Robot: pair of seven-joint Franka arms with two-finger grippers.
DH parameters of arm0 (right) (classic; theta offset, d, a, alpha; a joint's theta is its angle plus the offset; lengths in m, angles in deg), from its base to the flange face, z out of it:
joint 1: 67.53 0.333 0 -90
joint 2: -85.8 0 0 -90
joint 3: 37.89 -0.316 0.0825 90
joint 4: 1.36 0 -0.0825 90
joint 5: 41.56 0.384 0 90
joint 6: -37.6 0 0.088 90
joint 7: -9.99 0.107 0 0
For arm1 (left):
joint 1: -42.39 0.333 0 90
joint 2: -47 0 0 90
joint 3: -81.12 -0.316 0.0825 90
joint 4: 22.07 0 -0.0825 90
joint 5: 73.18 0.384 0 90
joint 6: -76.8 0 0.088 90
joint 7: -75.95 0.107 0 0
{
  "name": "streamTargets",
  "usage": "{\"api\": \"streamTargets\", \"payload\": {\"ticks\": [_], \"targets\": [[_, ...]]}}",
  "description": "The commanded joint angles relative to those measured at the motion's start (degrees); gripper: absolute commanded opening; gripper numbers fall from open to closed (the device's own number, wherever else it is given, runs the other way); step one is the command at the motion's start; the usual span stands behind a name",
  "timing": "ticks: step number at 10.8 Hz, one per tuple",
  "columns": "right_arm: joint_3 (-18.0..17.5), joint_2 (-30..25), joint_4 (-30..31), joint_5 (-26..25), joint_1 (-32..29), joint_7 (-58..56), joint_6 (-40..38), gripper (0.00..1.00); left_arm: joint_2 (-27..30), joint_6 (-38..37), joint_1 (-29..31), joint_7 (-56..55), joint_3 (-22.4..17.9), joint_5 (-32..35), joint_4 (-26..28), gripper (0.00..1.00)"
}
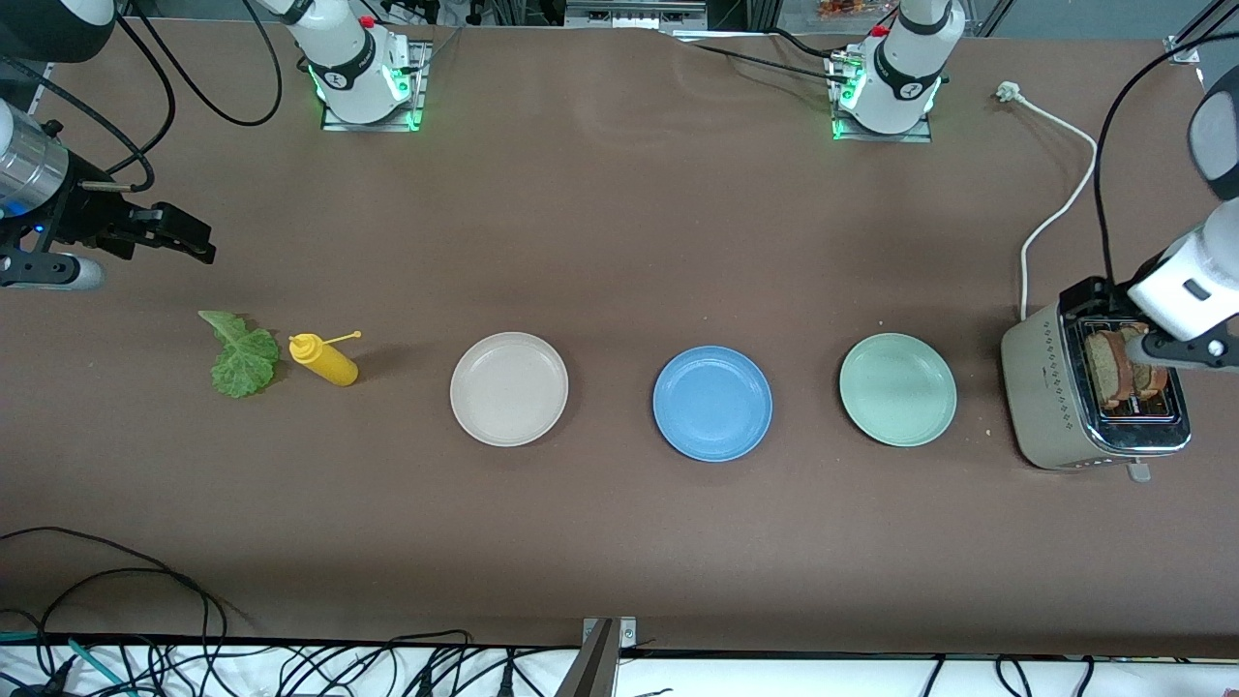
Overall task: Make sandwich in blue plate with both arms
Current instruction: 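Lower the left gripper into the toaster and grasp a bread slice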
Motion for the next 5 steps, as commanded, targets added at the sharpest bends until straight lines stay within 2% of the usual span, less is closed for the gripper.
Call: {"api": "streamTargets", "payload": {"ticks": [1, 5], "targets": [[0.1, -0.5, 0.6, -0.6, 0.0, -0.9, 0.4, 1.0, -1.0, 7.2, 2.3, 1.4, 0.0, 0.4, 4.7, 1.0], [0.0, -0.5, 0.7, -0.5, 0.0, -0.9, 0.4, 1.0, -5.2, 8.3, 5.3, 2.3, 0.0, 0.4, 5.0, 1.0]]}}
